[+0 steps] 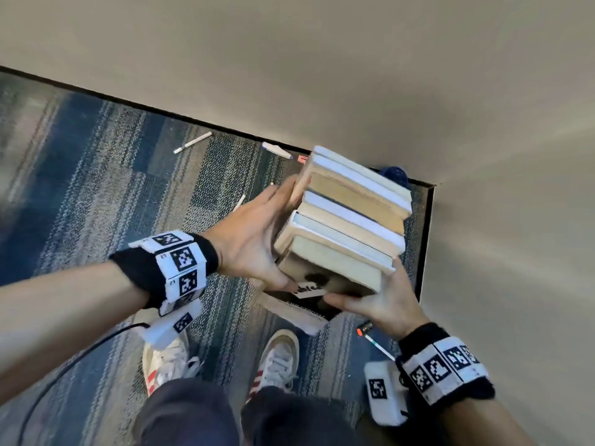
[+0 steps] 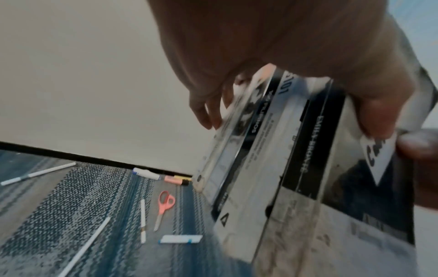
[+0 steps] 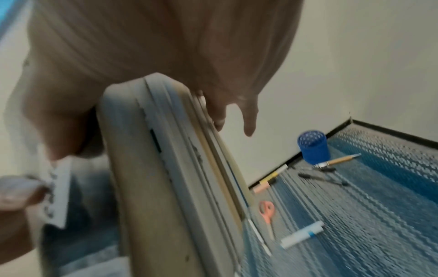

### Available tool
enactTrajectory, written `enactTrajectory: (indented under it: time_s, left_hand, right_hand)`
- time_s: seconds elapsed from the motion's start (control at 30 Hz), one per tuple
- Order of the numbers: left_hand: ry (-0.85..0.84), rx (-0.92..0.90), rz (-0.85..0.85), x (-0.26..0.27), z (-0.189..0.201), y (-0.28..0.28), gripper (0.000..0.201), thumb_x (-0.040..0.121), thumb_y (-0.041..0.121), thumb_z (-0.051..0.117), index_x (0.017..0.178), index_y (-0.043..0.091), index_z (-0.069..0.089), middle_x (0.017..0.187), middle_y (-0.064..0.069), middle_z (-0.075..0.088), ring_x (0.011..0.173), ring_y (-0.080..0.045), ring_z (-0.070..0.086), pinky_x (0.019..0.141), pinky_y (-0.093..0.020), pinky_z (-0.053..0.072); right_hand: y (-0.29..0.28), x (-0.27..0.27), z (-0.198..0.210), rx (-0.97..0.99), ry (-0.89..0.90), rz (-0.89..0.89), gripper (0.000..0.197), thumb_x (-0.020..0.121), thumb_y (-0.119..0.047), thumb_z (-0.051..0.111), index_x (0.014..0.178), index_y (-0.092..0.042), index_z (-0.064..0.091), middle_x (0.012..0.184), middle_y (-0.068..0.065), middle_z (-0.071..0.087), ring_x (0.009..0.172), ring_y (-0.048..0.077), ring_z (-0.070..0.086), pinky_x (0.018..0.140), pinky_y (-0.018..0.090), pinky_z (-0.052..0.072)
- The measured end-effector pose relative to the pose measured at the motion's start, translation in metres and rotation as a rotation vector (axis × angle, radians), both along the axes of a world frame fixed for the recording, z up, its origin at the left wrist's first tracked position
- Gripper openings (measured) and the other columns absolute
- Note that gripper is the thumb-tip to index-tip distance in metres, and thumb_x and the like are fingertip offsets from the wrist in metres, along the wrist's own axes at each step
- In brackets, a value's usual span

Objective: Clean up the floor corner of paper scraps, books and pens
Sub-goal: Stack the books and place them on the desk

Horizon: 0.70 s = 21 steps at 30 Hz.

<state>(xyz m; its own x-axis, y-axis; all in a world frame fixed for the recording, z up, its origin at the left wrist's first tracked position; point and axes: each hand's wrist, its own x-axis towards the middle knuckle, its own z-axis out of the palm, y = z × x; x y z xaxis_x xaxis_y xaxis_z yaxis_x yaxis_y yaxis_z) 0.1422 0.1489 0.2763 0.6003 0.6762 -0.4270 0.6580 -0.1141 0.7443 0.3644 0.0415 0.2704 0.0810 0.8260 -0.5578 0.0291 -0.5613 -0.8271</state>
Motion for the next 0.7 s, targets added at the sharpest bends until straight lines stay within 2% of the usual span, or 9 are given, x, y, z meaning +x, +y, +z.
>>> enactTrajectory:
  time_s: [0.03, 0.1, 0.17, 0.2, 0.3, 0.4, 0.47, 0.53, 0.7]
  left_hand:
    - [-0.082, -0.024, 0.021, 0.000, 0.021, -0.003, 0.133, 0.044, 0.042, 0.096, 0.151, 0.040, 0.017, 0.154, 0.010, 0.030, 0.133, -0.004, 0.034, 0.110, -0.033, 0.033]
    - [-0.274, -0.246, 0.165, 0.000, 0.073, -0.005, 0.132, 0.042, 0.032, 0.098, 0.151, 0.035, 0.023, 0.144, 0.006, 0.048, 0.131, -0.012, 0.048, 0.110, -0.040, 0.039]
    - [-0.372, -0.401, 0.275, 0.002, 0.126, -0.016, 0.119, 0.046, 0.021, 0.096, 0.148, 0.026, 0.033, 0.128, 0.000, 0.064, 0.116, -0.018, 0.063, 0.103, -0.042, 0.048]
    - [-0.389, -0.453, 0.331, 0.004, 0.147, -0.022, 0.114, 0.047, 0.024, 0.094, 0.146, 0.026, 0.037, 0.122, -0.001, 0.068, 0.110, -0.020, 0.067, 0.100, -0.044, 0.050]
    - [-0.347, -0.539, 0.405, 0.008, 0.211, -0.050, 0.117, 0.046, 0.058, 0.090, 0.146, 0.030, 0.037, 0.118, 0.001, 0.071, 0.103, -0.022, 0.070, 0.101, -0.049, 0.048]
    - [-0.294, -0.601, 0.297, 0.009, 0.245, -0.077, 0.102, 0.057, 0.071, 0.078, 0.143, 0.033, 0.037, 0.121, 0.003, 0.069, 0.106, -0.020, 0.069, 0.101, -0.048, 0.048]
    - [-0.230, -0.604, 0.200, 0.014, 0.273, -0.102, 0.096, 0.058, 0.079, 0.073, 0.141, 0.047, 0.035, 0.131, 0.005, 0.063, 0.117, -0.023, 0.062, 0.105, -0.050, 0.043]
    - [-0.190, -0.596, 0.113, 0.023, 0.293, -0.129, 0.089, 0.057, 0.083, 0.070, 0.135, 0.055, 0.037, 0.132, 0.005, 0.061, 0.119, -0.026, 0.060, 0.105, -0.052, 0.042]
    - [-0.151, -0.520, -0.131, 0.067, 0.345, -0.199, 0.091, 0.050, 0.089, 0.068, 0.130, 0.055, 0.039, 0.133, 0.004, 0.059, 0.118, -0.021, 0.060, 0.103, -0.047, 0.045]
  right_hand:
    - [-0.001, -0.001, 0.025, 0.029, -0.015, 0.015, 0.090, 0.053, 0.008, 0.089, 0.130, 0.004, 0.042, 0.118, 0.015, 0.065, 0.104, 0.014, 0.068, 0.093, 0.032, 0.054]
    - [-0.005, -0.004, 0.074, 0.083, 0.000, -0.054, 0.085, 0.055, -0.003, 0.091, 0.129, -0.001, 0.049, 0.117, 0.009, 0.069, 0.111, 0.018, 0.065, 0.095, 0.029, 0.052]
    - [-0.013, -0.015, 0.134, 0.108, 0.067, -0.160, 0.081, 0.057, -0.020, 0.085, 0.128, -0.005, 0.051, 0.118, 0.010, 0.068, 0.111, 0.025, 0.065, 0.092, 0.037, 0.053]
    - [-0.016, -0.022, 0.152, 0.094, 0.096, -0.214, 0.078, 0.059, -0.027, 0.082, 0.128, -0.007, 0.053, 0.118, 0.010, 0.068, 0.110, 0.027, 0.065, 0.092, 0.041, 0.053]
    - [-0.036, -0.038, 0.223, 0.022, 0.204, -0.319, 0.063, 0.070, -0.036, 0.076, 0.126, -0.015, 0.057, 0.121, 0.014, 0.067, 0.112, 0.036, 0.063, 0.101, 0.057, 0.044]
    - [-0.075, -0.048, 0.278, -0.037, 0.255, -0.445, 0.059, 0.074, -0.035, 0.074, 0.126, -0.011, 0.058, 0.120, 0.022, 0.065, 0.111, 0.044, 0.061, 0.100, 0.064, 0.042]
    - [-0.113, -0.053, 0.321, -0.069, 0.286, -0.517, 0.064, 0.073, -0.037, 0.075, 0.126, -0.005, 0.057, 0.121, 0.028, 0.063, 0.114, 0.049, 0.057, 0.101, 0.063, 0.042]
    - [-0.156, -0.059, 0.360, -0.089, 0.347, -0.579, 0.066, 0.074, -0.040, 0.074, 0.126, -0.003, 0.058, 0.123, 0.029, 0.061, 0.113, 0.046, 0.058, 0.102, 0.058, 0.044]
    - [-0.259, -0.060, 0.417, -0.011, 0.355, -0.885, 0.072, 0.066, -0.038, 0.080, 0.126, -0.001, 0.060, 0.125, 0.028, 0.060, 0.119, 0.046, 0.055, 0.107, 0.061, 0.037]
